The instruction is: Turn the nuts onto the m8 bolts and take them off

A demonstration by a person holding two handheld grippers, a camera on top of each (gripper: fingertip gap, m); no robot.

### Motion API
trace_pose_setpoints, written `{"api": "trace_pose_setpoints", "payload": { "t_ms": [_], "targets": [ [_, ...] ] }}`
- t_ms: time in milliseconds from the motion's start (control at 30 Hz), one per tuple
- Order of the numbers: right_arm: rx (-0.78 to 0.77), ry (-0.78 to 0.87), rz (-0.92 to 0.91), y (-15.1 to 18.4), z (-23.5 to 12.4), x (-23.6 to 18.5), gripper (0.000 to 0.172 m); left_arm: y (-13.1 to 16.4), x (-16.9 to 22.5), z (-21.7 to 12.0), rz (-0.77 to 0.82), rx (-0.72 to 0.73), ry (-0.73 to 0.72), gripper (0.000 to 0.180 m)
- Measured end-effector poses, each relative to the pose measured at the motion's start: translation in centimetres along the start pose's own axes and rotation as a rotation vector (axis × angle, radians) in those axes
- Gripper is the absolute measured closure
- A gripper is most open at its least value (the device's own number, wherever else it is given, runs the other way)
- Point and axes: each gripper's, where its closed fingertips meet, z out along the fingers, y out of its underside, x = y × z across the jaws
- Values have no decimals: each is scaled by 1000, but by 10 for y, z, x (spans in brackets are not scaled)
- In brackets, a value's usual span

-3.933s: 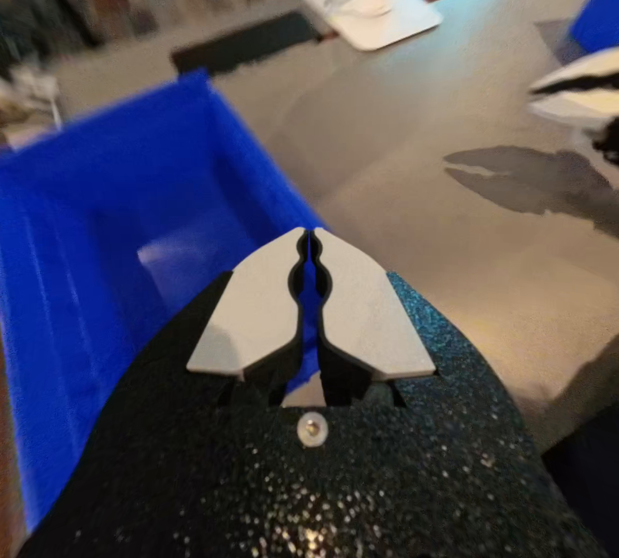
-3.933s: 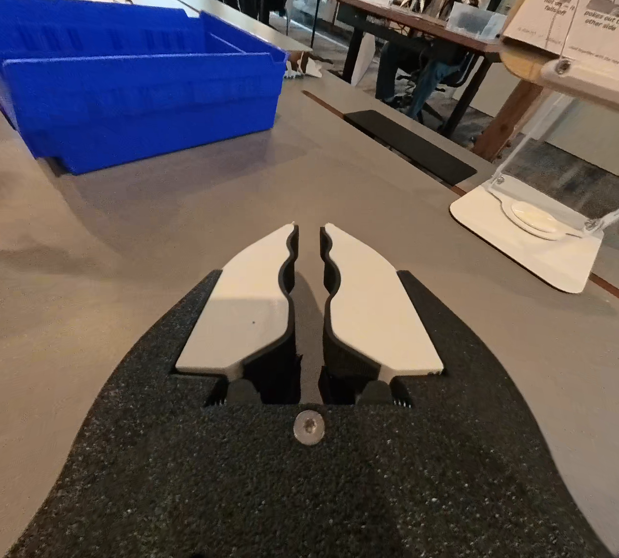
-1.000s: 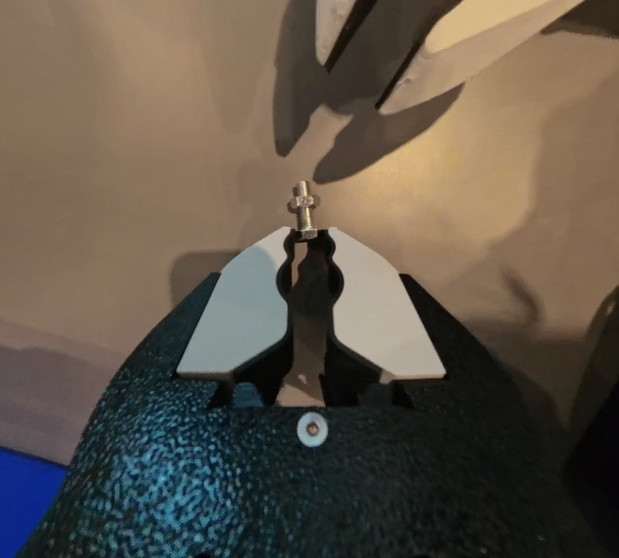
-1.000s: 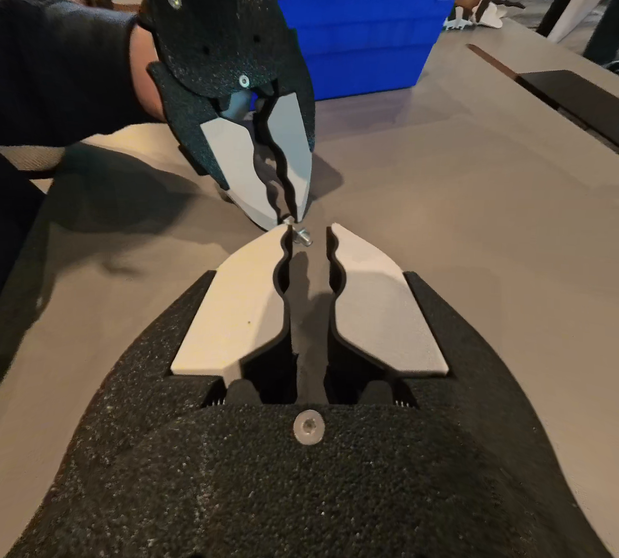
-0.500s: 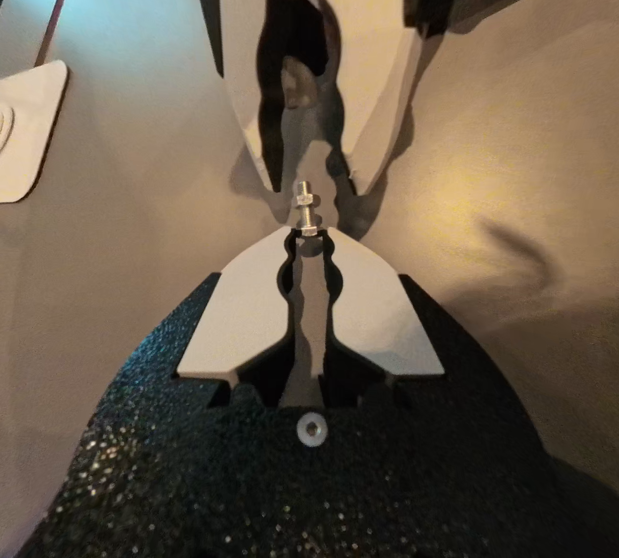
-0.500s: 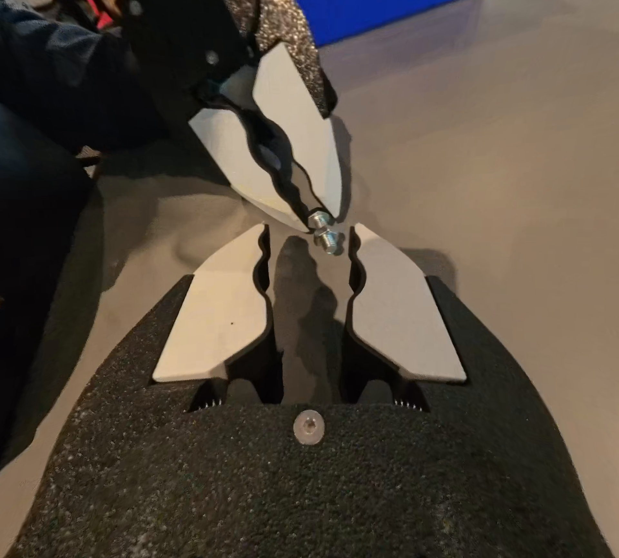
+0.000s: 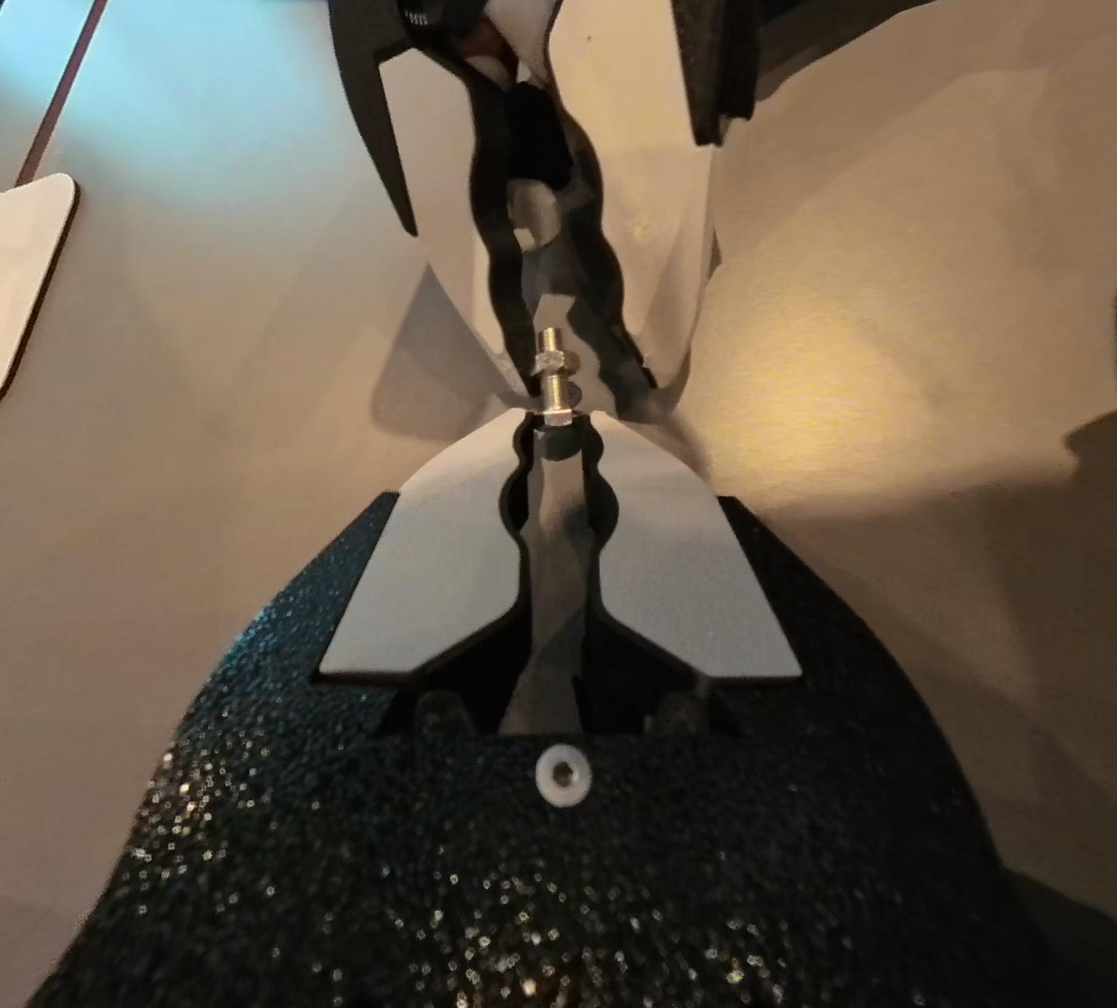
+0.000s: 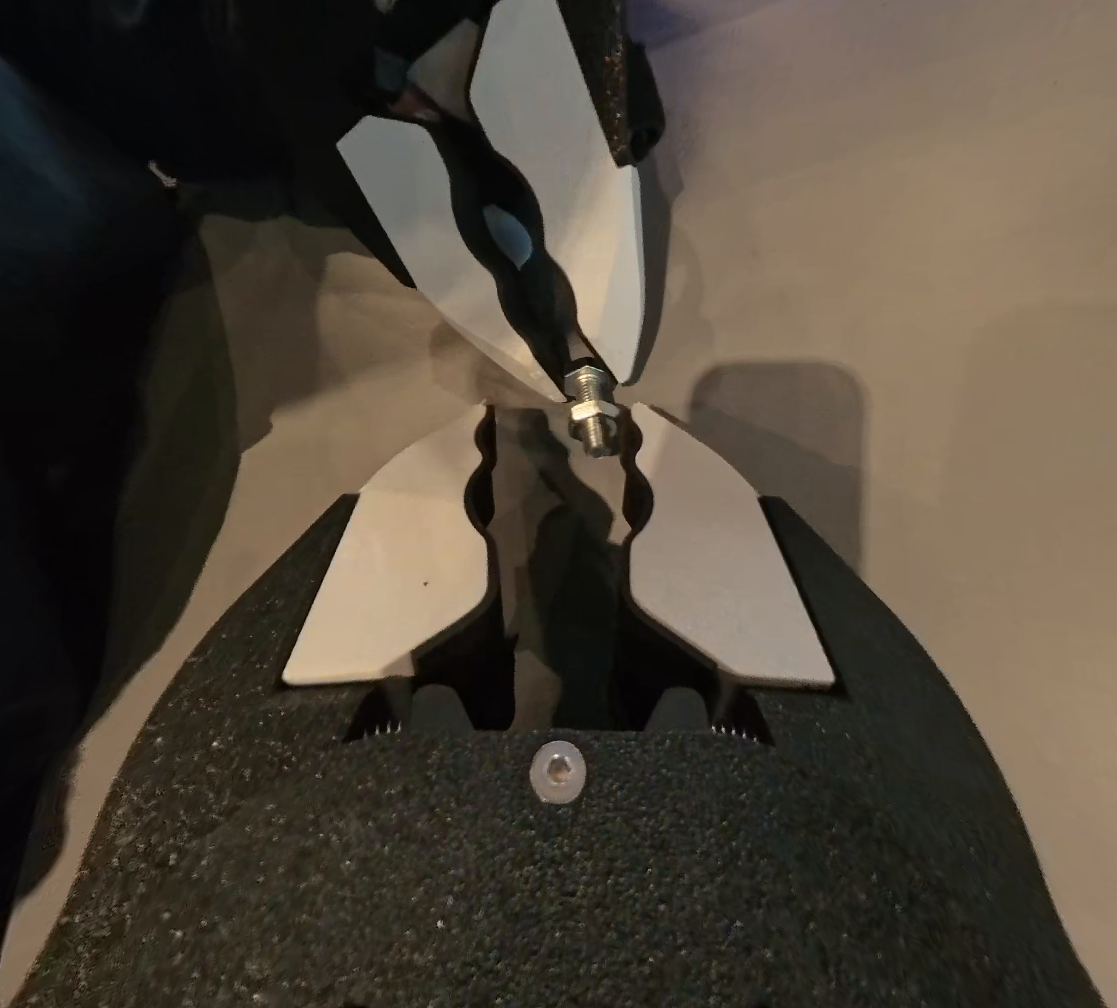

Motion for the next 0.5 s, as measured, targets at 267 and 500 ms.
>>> {"api": "trace_pose_setpoints", "payload": {
  "t_ms": [267,500],
  "targets": [
    [162,1,-128,-22,-11,-12,136,0,1,0,-10,3,12,166],
    [22,56,-53,-1,-11,2,137,0,2,0,-21,2,25,167]
  ]
}}
